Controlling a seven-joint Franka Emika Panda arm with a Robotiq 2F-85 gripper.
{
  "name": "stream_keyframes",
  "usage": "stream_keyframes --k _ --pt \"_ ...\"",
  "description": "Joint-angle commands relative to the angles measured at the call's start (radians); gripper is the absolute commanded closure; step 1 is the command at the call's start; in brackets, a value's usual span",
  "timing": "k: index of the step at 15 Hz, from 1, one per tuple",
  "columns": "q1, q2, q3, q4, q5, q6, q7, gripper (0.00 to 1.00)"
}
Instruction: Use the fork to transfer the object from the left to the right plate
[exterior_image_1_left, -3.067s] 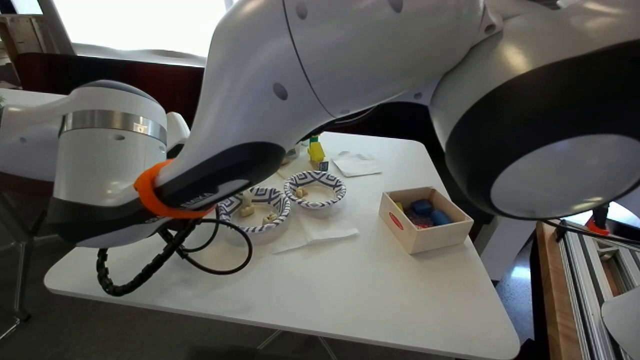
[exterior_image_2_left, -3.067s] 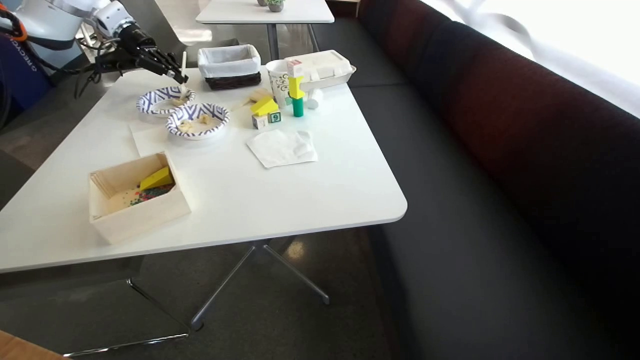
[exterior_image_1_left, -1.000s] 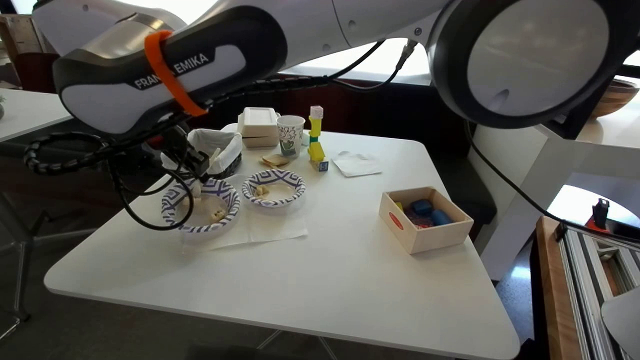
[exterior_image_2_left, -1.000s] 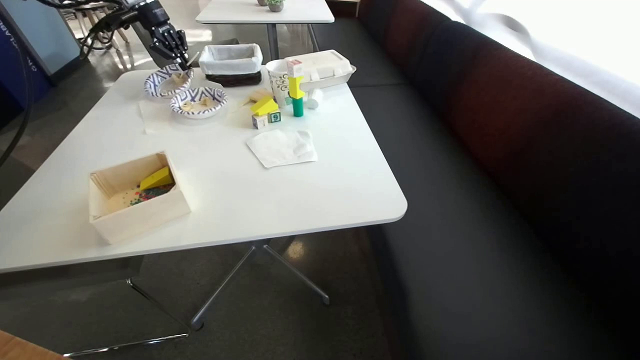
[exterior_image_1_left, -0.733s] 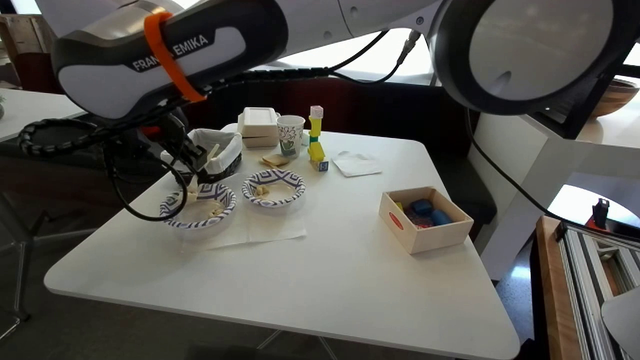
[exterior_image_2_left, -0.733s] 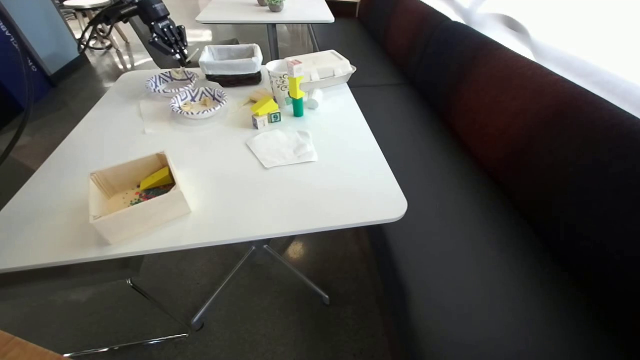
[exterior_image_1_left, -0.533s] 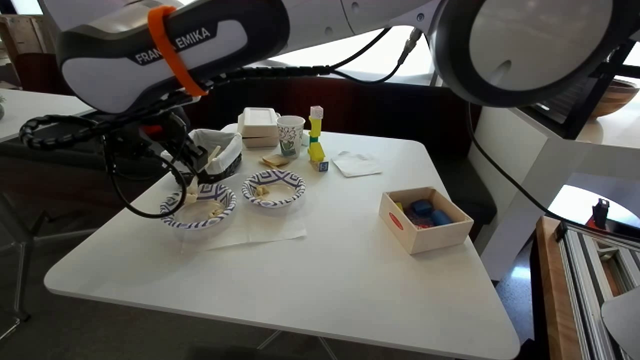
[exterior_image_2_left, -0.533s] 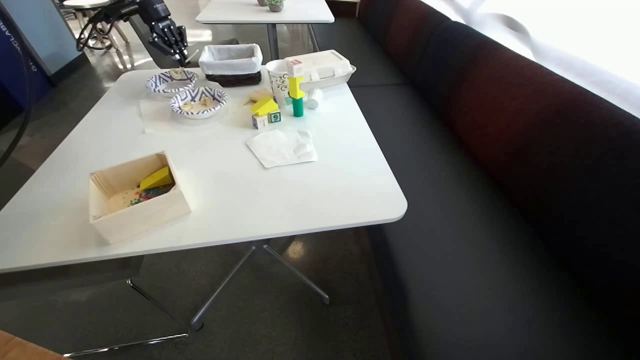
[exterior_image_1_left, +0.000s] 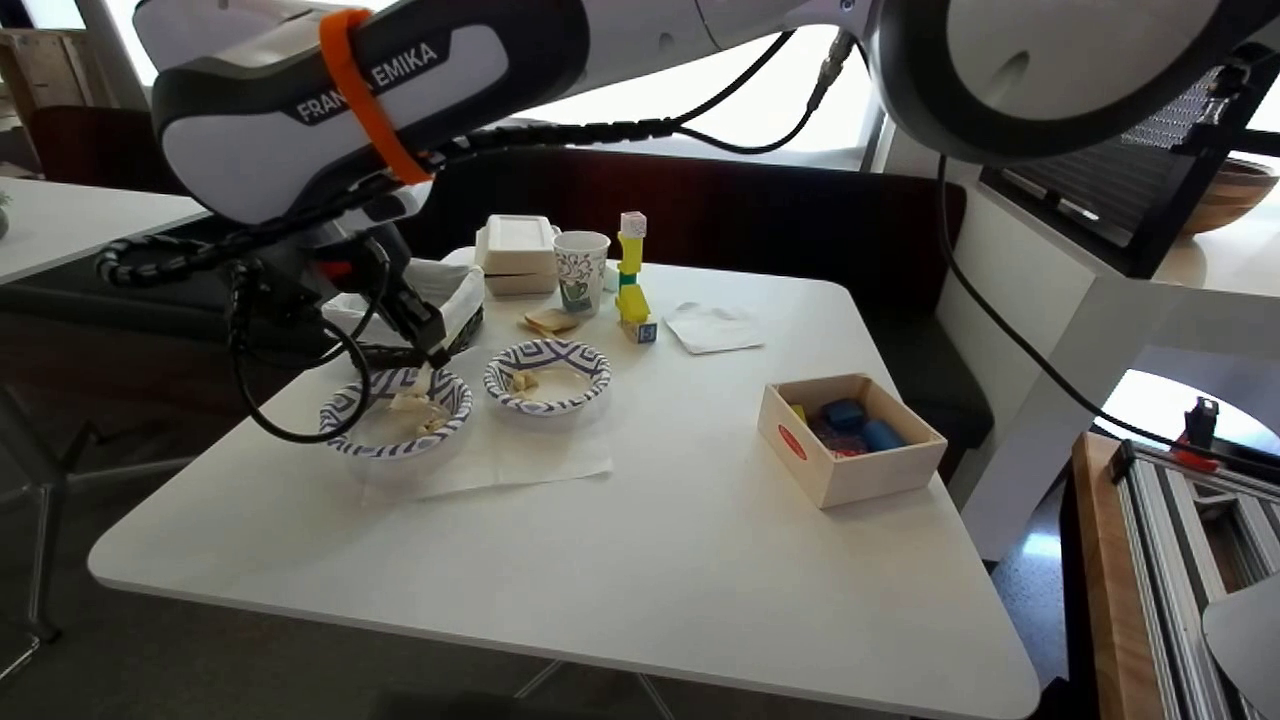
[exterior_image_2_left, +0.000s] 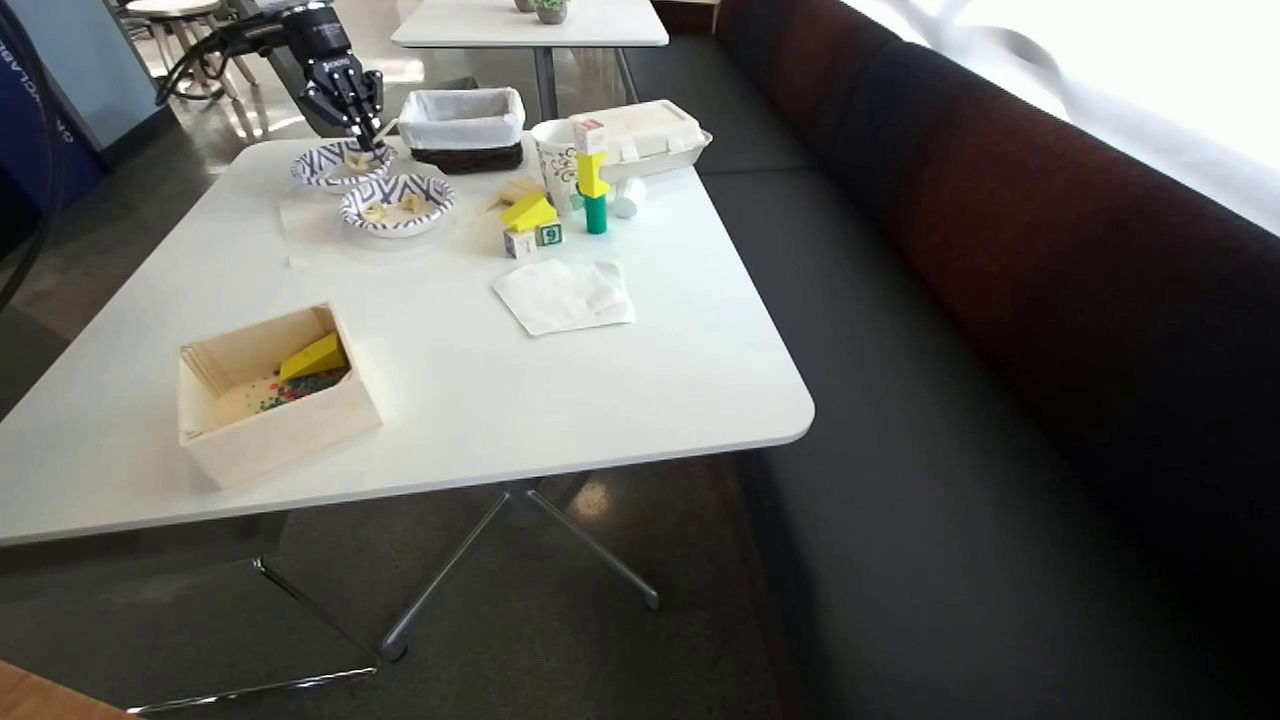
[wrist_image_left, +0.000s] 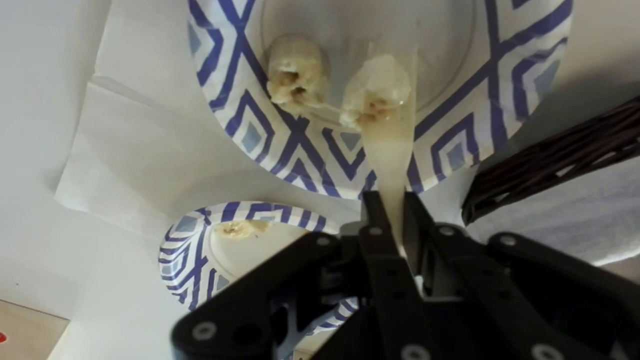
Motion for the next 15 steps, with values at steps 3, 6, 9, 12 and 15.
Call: stream_keyframes --k 3,6,9,12,15 --pt "0.0 -0.009 0.0 -0.012 0.0 0.0 0.006 0.97" --pt "-0.007 -0.036 0.012 -0.04 -0.015 0.063 -0.079 0.97" --pt "-0.033 -0.078 0.021 -0.098 -0.011 0.168 -0.164 0.97" --pt "-0.08 -0.137 0.048 -0.196 0.008 0.265 -0.258 0.97" --pt "-0.152 -0.21 0.125 -0.338 0.037 0.355 -0.405 0.97"
